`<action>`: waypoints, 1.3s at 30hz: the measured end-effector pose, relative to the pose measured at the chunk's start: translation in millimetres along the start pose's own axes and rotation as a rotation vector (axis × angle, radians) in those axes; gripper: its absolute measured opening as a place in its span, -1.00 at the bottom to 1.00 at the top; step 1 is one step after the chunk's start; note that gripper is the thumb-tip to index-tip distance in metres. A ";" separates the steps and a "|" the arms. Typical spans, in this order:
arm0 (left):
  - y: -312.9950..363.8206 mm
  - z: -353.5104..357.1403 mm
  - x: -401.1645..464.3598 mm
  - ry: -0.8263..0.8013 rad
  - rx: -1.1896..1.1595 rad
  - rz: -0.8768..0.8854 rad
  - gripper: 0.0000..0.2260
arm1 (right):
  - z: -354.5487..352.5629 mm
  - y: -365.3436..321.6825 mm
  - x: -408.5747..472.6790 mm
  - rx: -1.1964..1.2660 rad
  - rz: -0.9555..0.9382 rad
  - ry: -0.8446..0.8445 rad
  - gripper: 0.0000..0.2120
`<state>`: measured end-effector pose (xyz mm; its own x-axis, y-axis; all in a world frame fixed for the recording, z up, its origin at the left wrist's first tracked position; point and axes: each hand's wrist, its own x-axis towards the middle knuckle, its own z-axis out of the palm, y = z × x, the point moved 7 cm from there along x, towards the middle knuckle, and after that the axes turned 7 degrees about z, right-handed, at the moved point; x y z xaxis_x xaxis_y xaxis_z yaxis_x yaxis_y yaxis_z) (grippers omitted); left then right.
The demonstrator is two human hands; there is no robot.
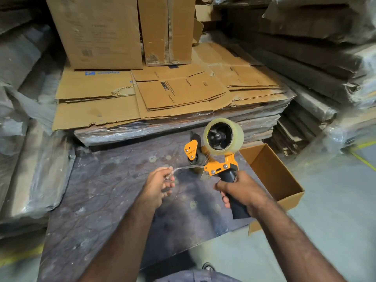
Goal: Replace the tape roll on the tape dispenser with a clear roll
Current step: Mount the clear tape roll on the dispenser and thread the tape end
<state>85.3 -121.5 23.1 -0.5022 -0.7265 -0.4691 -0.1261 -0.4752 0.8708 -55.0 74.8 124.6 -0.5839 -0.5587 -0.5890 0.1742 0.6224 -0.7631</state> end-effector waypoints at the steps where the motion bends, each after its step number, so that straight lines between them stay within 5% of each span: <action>1: 0.7 -1.1 2.7 0.028 -0.017 -0.029 -0.94 | 0.5 1.5 0.4 -0.018 -0.012 0.001 -0.90; 6: 15.1 -25.5 14.4 0.277 -0.092 -0.065 -0.81 | -4.0 6.6 2.1 -0.096 -0.048 -0.016 -0.83; 10: 50.9 -37.9 17.8 0.425 0.152 0.290 -0.87 | -16.4 13.7 8.6 -0.099 -0.007 0.004 -0.84; 18: 62.2 89.2 -69.6 -0.124 0.730 1.135 -0.71 | -21.1 19.3 31.3 0.128 0.120 -0.114 -0.89; 31: 65.7 85.1 -37.3 0.191 0.806 1.024 -0.86 | -23.4 5.4 58.2 0.120 0.096 -0.238 -0.93; 39: 61.6 75.6 -27.8 0.364 0.811 0.945 -0.62 | -22.0 7.3 71.4 0.087 0.096 -0.301 -0.97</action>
<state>26.8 -93.0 100.9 -0.4365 -0.7667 0.4708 -0.3959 0.6335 0.6647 -112.8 51.5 82.8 -0.3033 -0.6450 -0.7014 0.2917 0.6379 -0.7127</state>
